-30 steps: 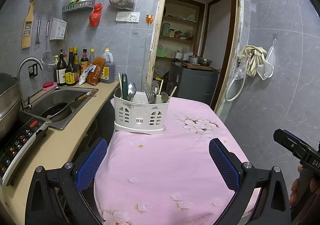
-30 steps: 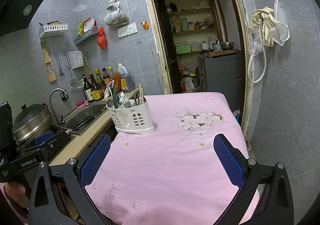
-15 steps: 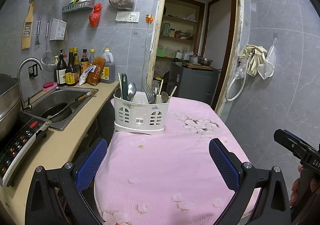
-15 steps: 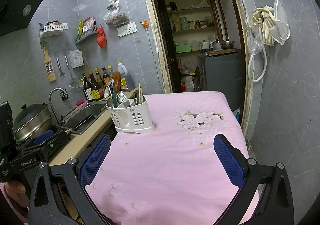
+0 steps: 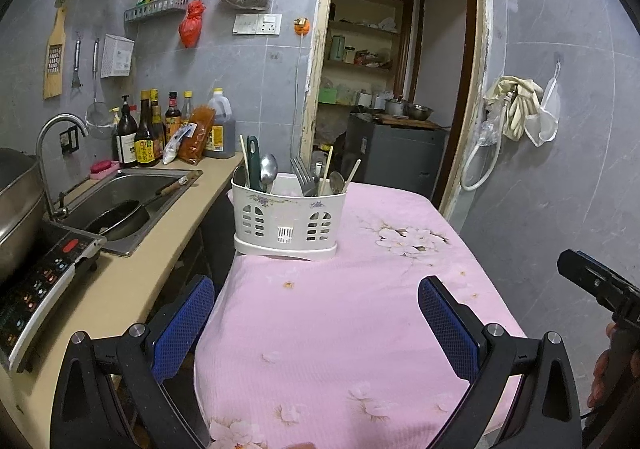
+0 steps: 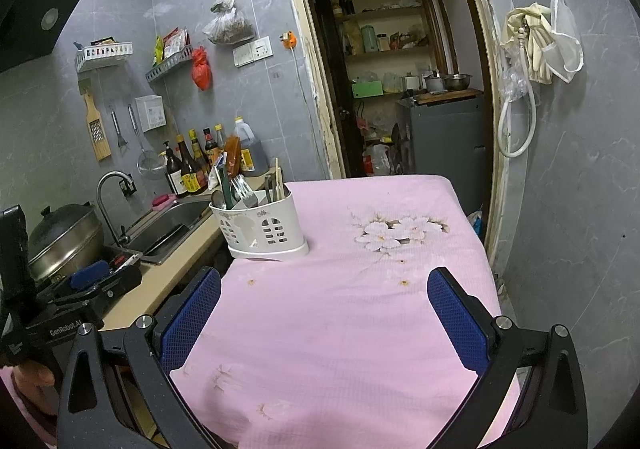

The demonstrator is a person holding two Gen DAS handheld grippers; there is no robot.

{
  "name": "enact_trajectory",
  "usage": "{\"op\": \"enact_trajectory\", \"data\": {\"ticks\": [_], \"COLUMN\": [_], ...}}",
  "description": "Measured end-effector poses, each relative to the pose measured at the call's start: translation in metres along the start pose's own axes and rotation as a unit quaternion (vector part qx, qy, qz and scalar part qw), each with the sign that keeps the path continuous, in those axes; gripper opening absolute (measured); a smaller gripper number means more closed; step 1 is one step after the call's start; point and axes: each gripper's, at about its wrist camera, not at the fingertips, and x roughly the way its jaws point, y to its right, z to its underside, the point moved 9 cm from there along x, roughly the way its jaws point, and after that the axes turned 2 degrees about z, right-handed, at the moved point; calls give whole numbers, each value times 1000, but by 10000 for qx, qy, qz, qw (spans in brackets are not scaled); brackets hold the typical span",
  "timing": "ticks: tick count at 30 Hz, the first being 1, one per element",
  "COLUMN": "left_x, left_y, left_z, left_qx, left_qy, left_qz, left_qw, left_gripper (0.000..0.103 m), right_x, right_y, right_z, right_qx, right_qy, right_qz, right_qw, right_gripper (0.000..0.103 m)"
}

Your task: Organize utensils

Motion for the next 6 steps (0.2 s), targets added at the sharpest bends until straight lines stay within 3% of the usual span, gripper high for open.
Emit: {"op": "enact_trajectory", "data": {"ticks": [6], "left_x": [8], "left_y": [1], "left_z": [4], "left_qx": [-26], "left_qy": [-94], "left_qz": [-3], "left_qw": [10000], "left_gripper": [103], "right_x": [6], "right_y": [2], "right_z": [2], "right_qx": [22], "right_qy": [-91], "right_qz": [-2], "right_qw": [10000], "right_gripper": [102]}}
